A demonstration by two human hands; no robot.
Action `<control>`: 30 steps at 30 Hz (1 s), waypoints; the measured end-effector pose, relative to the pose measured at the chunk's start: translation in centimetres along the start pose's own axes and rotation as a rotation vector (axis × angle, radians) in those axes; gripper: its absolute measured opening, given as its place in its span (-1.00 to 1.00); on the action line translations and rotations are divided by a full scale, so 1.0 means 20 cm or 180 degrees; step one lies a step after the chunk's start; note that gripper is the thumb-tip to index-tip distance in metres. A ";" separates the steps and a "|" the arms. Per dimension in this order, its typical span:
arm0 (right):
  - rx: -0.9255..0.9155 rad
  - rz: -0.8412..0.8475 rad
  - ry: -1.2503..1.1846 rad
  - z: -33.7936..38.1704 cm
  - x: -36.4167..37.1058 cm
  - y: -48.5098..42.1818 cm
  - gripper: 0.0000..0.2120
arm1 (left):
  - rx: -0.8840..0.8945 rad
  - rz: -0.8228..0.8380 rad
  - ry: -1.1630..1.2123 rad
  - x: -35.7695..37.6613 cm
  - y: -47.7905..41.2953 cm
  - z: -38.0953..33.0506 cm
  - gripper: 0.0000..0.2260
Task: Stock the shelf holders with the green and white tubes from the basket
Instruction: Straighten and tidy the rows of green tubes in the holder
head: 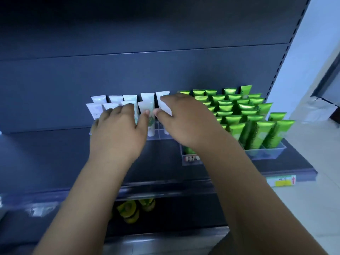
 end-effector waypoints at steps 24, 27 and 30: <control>0.0346 -0.0824 -0.0332 -0.66 -0.20 0.68 -0.65 | 0.0700 -0.0260 0.1037 0.13 0.51 -0.53 -0.56; 0.0516 -0.0931 -0.0302 -0.80 -0.23 0.66 -0.70 | 0.0818 -0.0246 0.0889 0.22 0.43 -0.57 -0.56; 0.0439 -0.0790 -0.0149 -0.87 -0.22 0.58 -0.68 | 0.0867 -0.0302 0.0752 0.29 0.34 -0.62 -0.59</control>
Point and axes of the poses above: each hand's wrist, its own y-axis away from the middle knuckle, its own x-axis out of the palm, z = x × y, the point moved 6 cm from there along -y, towards the middle knuckle, and after that the axes turned 6 degrees about z, right-handed, at the moved point
